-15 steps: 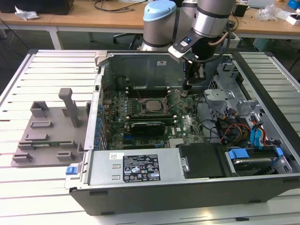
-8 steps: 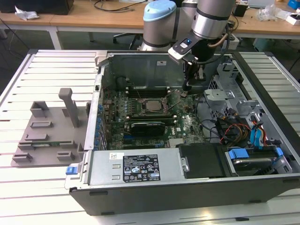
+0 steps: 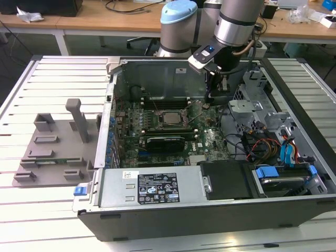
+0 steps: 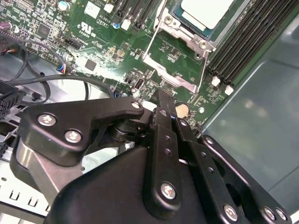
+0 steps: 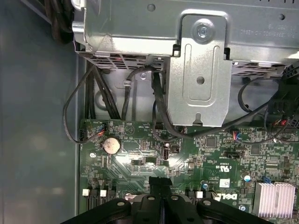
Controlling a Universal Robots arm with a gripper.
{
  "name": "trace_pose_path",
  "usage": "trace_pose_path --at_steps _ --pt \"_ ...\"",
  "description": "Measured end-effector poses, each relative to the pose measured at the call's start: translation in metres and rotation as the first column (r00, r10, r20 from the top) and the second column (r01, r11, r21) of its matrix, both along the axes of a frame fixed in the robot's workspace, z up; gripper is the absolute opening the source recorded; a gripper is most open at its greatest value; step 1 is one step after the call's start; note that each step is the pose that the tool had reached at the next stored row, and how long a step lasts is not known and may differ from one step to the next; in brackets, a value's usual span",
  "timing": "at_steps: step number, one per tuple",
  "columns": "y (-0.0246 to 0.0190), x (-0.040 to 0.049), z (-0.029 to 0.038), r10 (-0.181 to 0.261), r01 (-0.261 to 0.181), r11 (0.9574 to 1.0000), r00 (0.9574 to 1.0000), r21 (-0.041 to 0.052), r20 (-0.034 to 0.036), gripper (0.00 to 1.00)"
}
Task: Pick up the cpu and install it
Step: 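Close the cpu cover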
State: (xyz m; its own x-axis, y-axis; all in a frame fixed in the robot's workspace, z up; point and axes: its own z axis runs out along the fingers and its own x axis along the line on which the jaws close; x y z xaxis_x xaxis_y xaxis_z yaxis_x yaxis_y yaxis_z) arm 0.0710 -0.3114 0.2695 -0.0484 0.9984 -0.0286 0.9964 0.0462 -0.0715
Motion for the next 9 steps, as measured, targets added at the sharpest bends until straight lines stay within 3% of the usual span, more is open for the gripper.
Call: trace_pose_path --at_steps 9 --pt "0.0 0.0005 -0.0057 0.0 0.0 1.0 1.0 0.0001 0.0 0.11"
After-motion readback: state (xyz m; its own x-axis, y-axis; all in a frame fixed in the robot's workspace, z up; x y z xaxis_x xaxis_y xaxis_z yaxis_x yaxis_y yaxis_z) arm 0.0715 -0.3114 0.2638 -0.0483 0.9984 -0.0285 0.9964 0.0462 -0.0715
